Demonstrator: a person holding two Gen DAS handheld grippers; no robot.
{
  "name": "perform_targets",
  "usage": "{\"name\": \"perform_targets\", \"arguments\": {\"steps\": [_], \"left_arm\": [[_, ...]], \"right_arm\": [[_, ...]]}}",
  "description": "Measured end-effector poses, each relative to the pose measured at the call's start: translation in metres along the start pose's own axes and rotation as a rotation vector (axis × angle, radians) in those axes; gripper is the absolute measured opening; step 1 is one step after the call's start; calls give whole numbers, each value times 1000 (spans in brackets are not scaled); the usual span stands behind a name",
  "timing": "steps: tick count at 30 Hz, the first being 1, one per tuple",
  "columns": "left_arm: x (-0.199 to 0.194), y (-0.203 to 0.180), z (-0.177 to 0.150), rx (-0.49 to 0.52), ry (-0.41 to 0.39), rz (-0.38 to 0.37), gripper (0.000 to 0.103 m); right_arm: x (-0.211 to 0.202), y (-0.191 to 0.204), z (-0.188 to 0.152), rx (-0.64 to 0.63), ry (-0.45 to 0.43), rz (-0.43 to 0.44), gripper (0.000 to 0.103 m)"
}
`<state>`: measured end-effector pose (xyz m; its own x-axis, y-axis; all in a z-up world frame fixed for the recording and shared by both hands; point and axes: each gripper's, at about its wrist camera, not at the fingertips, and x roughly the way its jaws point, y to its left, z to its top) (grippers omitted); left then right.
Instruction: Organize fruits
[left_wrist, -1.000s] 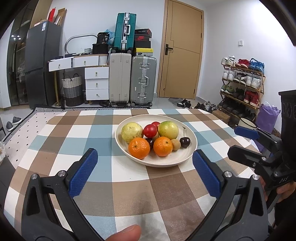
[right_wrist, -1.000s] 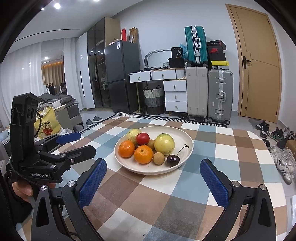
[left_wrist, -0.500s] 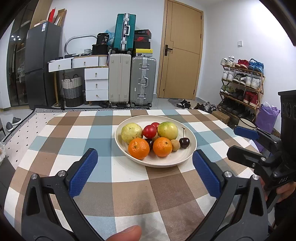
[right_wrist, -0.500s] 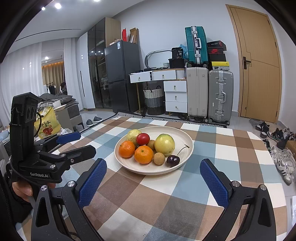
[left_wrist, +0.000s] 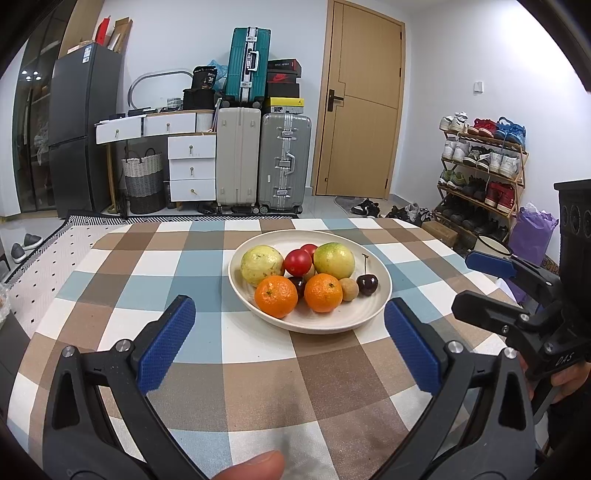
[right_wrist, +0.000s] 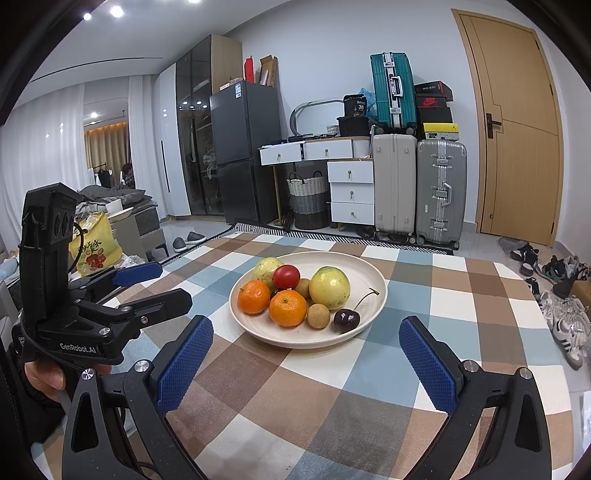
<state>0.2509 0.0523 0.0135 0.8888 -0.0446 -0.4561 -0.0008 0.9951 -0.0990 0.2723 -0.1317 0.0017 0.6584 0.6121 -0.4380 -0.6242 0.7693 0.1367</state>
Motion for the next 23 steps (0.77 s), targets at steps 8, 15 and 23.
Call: {"name": "perform_targets", "arguments": {"steps": [8, 15, 23], "left_arm": [[-1, 0, 0, 1, -1, 0, 102], [-1, 0, -1, 2, -1, 0, 102], [0, -1, 0, 0, -2, -3, 102]], "right_arm": [[0, 0, 0, 0, 0, 0, 103], [0, 1, 0, -2, 0, 2, 103], [1, 2, -1, -5, 2, 4, 103]]}}
